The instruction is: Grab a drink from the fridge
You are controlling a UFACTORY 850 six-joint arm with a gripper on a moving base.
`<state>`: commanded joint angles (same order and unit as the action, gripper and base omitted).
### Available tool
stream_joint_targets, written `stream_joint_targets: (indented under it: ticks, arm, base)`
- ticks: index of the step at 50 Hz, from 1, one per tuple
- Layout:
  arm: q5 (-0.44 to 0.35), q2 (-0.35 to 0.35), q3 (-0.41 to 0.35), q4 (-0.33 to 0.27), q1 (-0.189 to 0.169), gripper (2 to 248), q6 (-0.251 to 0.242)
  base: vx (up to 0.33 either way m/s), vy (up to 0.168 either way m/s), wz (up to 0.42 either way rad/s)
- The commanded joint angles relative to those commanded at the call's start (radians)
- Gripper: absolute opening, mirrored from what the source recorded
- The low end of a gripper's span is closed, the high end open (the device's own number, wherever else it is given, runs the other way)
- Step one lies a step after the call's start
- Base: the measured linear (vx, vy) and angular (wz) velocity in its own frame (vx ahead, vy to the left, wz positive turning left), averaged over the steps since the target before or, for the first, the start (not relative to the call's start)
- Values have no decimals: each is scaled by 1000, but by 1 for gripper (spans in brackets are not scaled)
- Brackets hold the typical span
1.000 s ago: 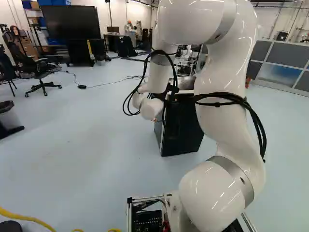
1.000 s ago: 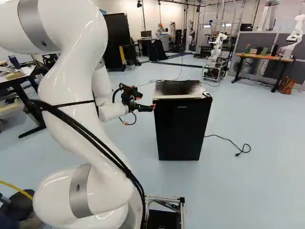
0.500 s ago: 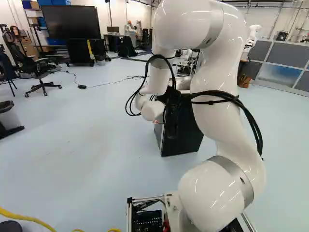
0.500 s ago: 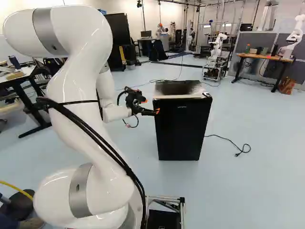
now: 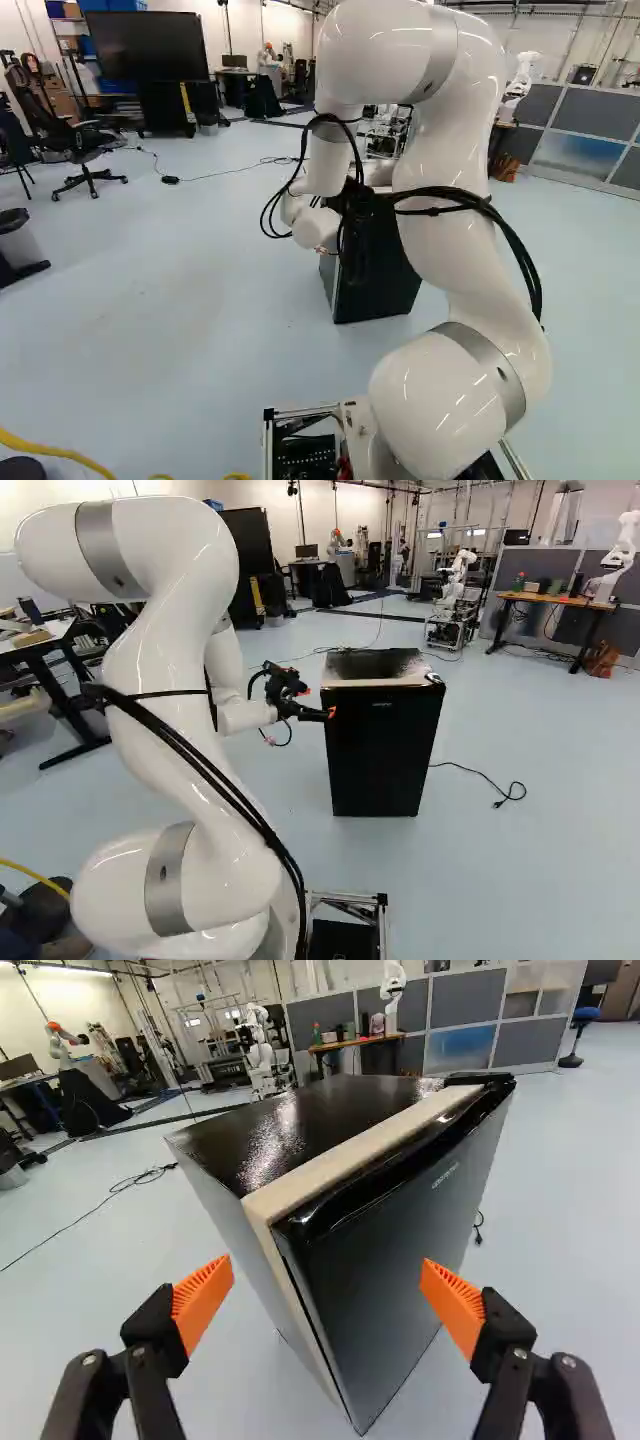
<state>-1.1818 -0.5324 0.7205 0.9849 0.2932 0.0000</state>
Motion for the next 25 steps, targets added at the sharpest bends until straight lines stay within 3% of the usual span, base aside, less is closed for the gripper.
stream_joint_targets:
  ticks: [25]
  arm:
    - [0, -9, 14, 0, -26, 247, 0]
  base:
    - [0, 0, 0]
